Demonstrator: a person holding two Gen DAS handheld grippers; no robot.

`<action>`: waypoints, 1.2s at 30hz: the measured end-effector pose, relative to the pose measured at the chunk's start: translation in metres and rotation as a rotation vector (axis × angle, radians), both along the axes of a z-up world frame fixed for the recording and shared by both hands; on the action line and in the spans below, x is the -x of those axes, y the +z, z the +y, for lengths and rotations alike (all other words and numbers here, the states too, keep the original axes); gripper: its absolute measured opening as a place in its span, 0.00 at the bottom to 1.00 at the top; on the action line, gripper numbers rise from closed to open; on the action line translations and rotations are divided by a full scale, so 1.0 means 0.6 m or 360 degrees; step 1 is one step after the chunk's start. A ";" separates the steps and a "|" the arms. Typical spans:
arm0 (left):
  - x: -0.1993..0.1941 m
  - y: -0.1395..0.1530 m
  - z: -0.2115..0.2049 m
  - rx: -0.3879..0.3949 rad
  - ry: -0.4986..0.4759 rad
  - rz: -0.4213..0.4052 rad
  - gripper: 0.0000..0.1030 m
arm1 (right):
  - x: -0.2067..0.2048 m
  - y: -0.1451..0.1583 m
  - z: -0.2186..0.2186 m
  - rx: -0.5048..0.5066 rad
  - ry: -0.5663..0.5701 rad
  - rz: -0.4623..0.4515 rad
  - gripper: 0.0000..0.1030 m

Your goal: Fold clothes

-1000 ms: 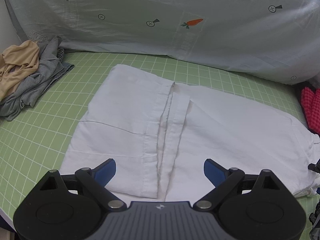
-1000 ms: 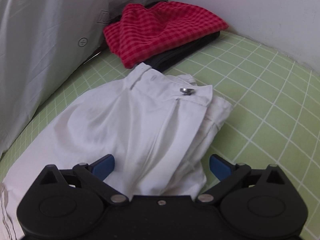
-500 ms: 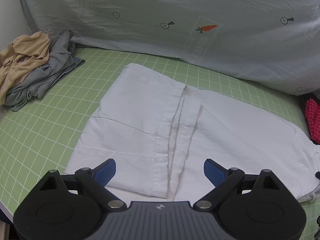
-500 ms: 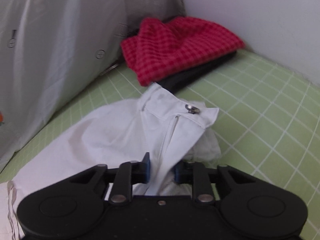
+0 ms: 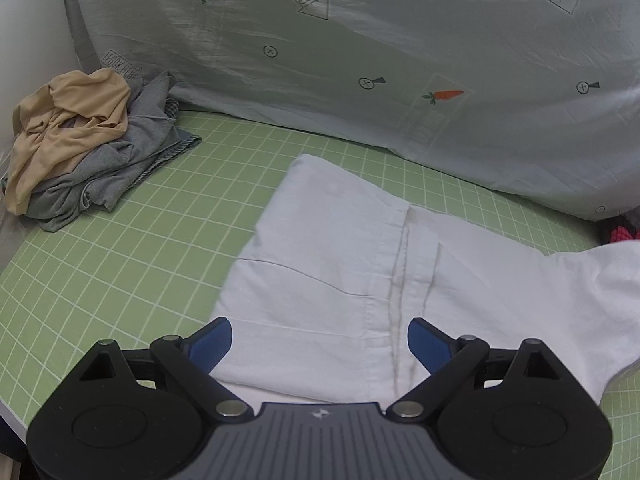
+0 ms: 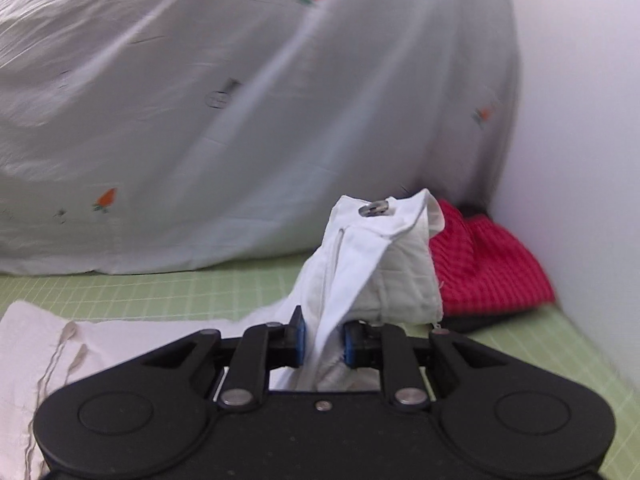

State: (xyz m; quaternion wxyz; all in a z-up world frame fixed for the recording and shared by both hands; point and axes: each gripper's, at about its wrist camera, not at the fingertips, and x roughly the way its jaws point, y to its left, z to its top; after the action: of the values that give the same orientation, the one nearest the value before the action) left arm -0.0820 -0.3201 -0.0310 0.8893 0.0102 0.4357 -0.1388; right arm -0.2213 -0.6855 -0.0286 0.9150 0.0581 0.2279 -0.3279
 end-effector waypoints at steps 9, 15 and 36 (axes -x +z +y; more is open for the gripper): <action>-0.059 -0.001 0.080 0.0009 0.0019 -0.0016 0.92 | -0.128 -0.028 0.165 0.0145 0.0350 0.0138 0.18; -0.114 -0.001 0.106 0.0048 0.0039 -0.0053 0.92 | -0.207 -0.174 0.259 -0.0069 0.0534 0.0582 0.19; -0.198 -0.085 0.073 0.0012 -0.0070 0.0222 0.92 | -0.210 -0.089 0.157 -0.0404 0.0012 0.0203 0.78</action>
State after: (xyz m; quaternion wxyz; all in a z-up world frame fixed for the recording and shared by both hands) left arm 0.0365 -0.2764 -0.0821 0.8535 0.0066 0.4957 -0.1603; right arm -0.0952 -0.5912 -0.0821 0.8851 0.1515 0.3255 -0.2961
